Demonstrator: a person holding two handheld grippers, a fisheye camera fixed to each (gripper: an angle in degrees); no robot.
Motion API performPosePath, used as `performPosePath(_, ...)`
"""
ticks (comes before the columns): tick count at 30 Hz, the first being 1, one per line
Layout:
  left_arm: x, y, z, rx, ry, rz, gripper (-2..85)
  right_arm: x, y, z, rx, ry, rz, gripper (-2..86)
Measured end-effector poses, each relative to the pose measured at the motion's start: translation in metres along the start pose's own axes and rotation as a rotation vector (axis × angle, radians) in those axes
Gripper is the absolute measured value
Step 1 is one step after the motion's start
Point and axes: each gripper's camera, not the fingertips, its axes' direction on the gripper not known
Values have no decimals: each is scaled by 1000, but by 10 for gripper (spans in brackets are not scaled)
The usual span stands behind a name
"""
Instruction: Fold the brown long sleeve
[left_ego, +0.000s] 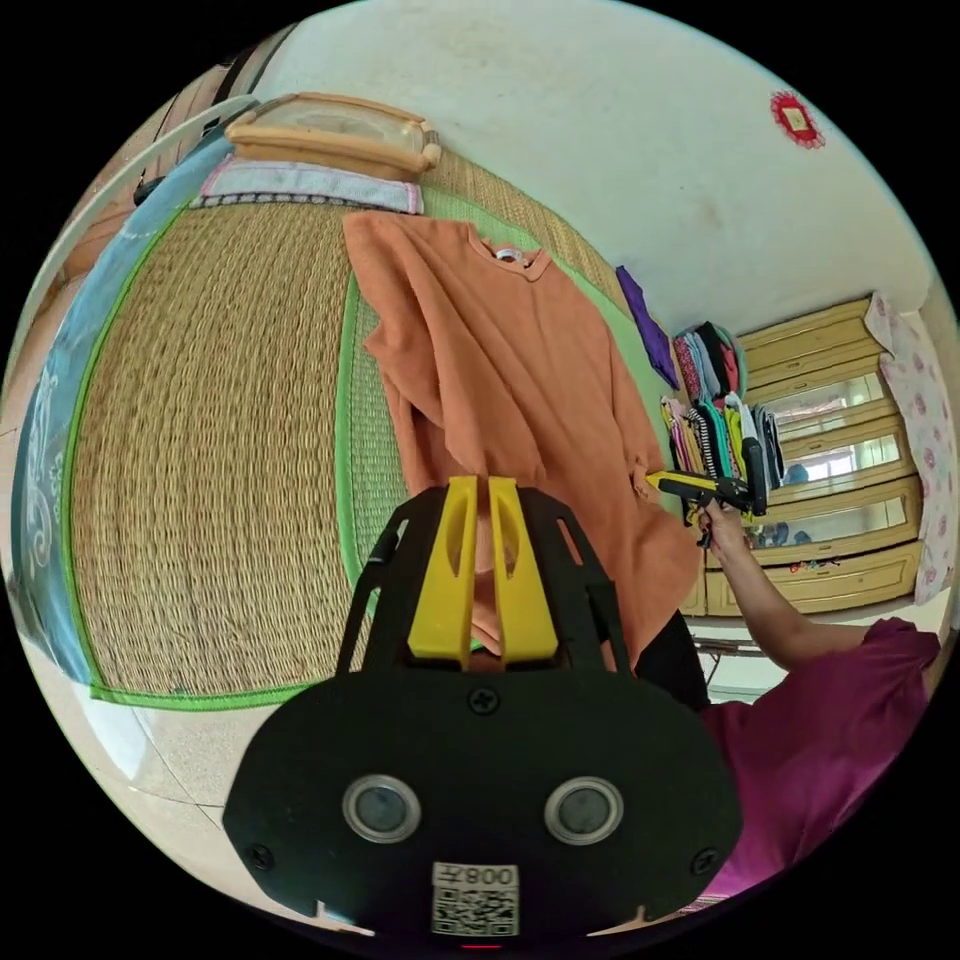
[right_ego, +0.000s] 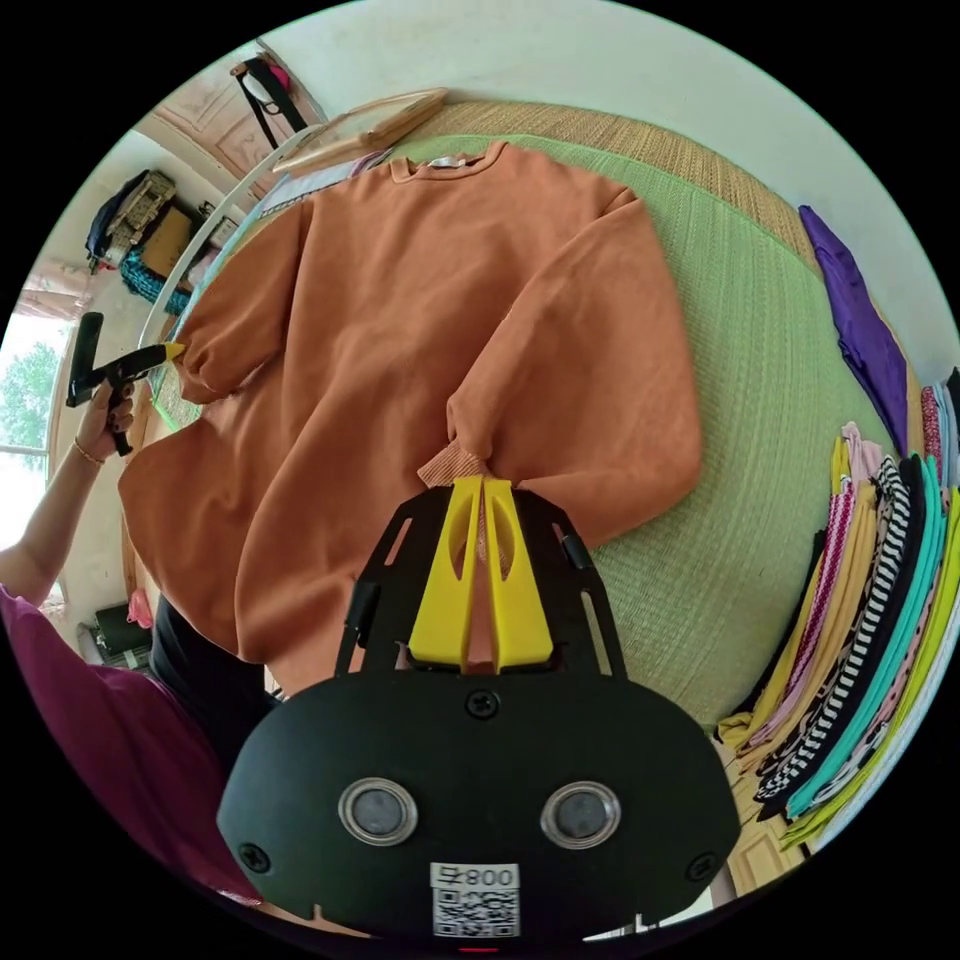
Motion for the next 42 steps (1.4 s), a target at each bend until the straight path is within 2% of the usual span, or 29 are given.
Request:
performPosePath(6, 2, 20, -47, 90, -37, 13, 12, -4, 9, -20, 52, -18, -25, 21)
performPosePath(8, 1, 28, -51, 88, -55, 11, 11, -6, 12, -9, 33, -41, -5, 78)
performPosePath(10, 3, 41, -51, 84, -59, 6, 10, -9, 15, 1, 18, -81, -3, 84)
performPosePath(14, 3, 63, -46, 81, -37, -19, 9, -17, 22, 12, -10, 11, 13, 41)
performPosePath(18, -2, 85, -70, 125, -48, -42, 10, -7, 28, -7, -53, -11, -31, 19)
performPosePath(22, -17, 98, -160, 267, -227, -77, 16, 54, 35, -114, 60, 156, -3, 13)
performPosePath(26, -46, 124, -241, 424, -352, -212, 30, 172, 38, -250, 253, 291, 236, 19)
performPosePath(29, -54, 151, -251, 409, -427, -274, 48, 236, 56, -287, 295, 209, 403, 35)
performPosePath(33, -53, 211, -211, 355, -449, -326, 71, 245, 103, -269, 324, 149, 425, 61)
performPosePath(38, -65, 308, -201, 386, -410, -458, 76, 199, 224, -164, 216, -120, 293, 65)
performPosePath(42, -77, 388, -206, 425, -158, -498, 91, 181, 331, -105, 133, -273, 321, 70)
